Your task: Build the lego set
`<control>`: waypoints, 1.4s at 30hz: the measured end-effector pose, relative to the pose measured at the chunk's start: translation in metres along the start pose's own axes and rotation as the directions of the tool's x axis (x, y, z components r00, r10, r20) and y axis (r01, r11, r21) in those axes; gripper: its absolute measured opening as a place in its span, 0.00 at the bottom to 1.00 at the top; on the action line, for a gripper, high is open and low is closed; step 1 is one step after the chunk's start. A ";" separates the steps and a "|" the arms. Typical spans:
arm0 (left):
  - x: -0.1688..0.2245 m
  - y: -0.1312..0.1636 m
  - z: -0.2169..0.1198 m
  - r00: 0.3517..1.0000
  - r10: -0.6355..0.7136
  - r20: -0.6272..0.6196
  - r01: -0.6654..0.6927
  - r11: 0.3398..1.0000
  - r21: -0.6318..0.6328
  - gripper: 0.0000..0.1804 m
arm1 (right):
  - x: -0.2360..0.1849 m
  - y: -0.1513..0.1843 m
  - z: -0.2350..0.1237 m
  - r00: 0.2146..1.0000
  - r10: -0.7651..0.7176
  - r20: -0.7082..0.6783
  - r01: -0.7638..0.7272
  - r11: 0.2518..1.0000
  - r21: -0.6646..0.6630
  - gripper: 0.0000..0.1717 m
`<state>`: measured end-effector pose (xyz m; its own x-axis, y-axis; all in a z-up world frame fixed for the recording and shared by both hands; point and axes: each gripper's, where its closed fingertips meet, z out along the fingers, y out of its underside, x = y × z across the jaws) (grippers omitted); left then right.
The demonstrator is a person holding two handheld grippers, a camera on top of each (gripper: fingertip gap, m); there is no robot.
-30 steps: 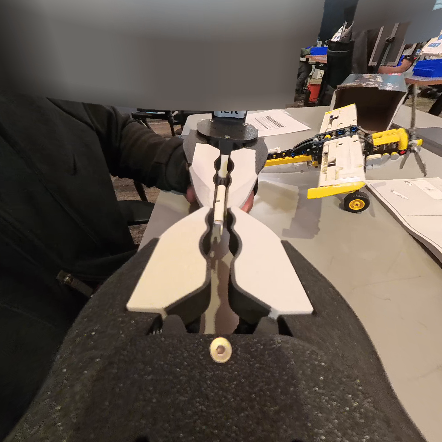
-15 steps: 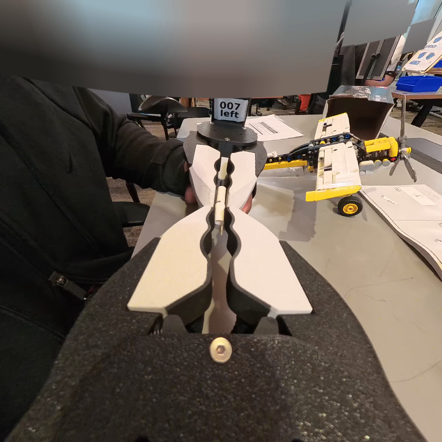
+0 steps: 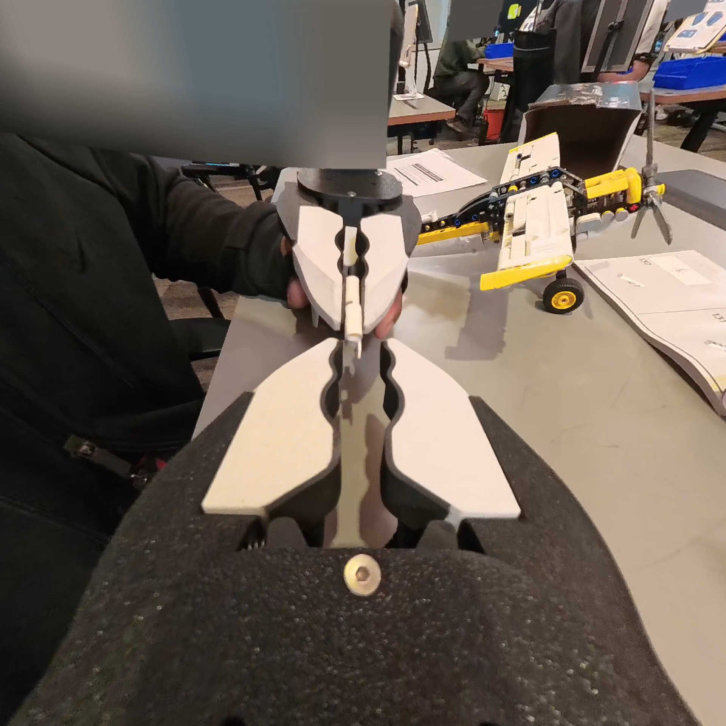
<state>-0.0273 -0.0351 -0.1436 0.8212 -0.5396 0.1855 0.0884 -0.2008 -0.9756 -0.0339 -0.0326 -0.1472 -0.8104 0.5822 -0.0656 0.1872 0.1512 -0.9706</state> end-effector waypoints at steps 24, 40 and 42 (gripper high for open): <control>-0.026 -0.044 0.021 0.931 0.239 0.276 -0.279 0.953 0.116 0.23 | 0.066 0.066 -0.006 0.801 -0.595 -0.066 0.511 0.736 -0.443 0.06; -0.054 -0.042 0.035 0.921 0.232 0.315 -0.266 0.962 0.069 0.18 | 0.129 0.035 -0.035 0.872 -0.279 -0.403 0.172 0.944 -0.282 0.24; -0.057 -0.035 0.034 0.917 0.230 0.326 -0.261 0.964 0.054 0.05 | 0.146 0.031 -0.033 0.841 -0.242 -0.484 0.122 0.956 -0.267 0.28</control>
<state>-0.0583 0.0308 -0.1240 0.9571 -0.2746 -0.0925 -0.0985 -0.0084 -0.9951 -0.1280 0.0831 -0.1797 -0.4582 0.8395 0.2920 0.2286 0.4288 -0.8740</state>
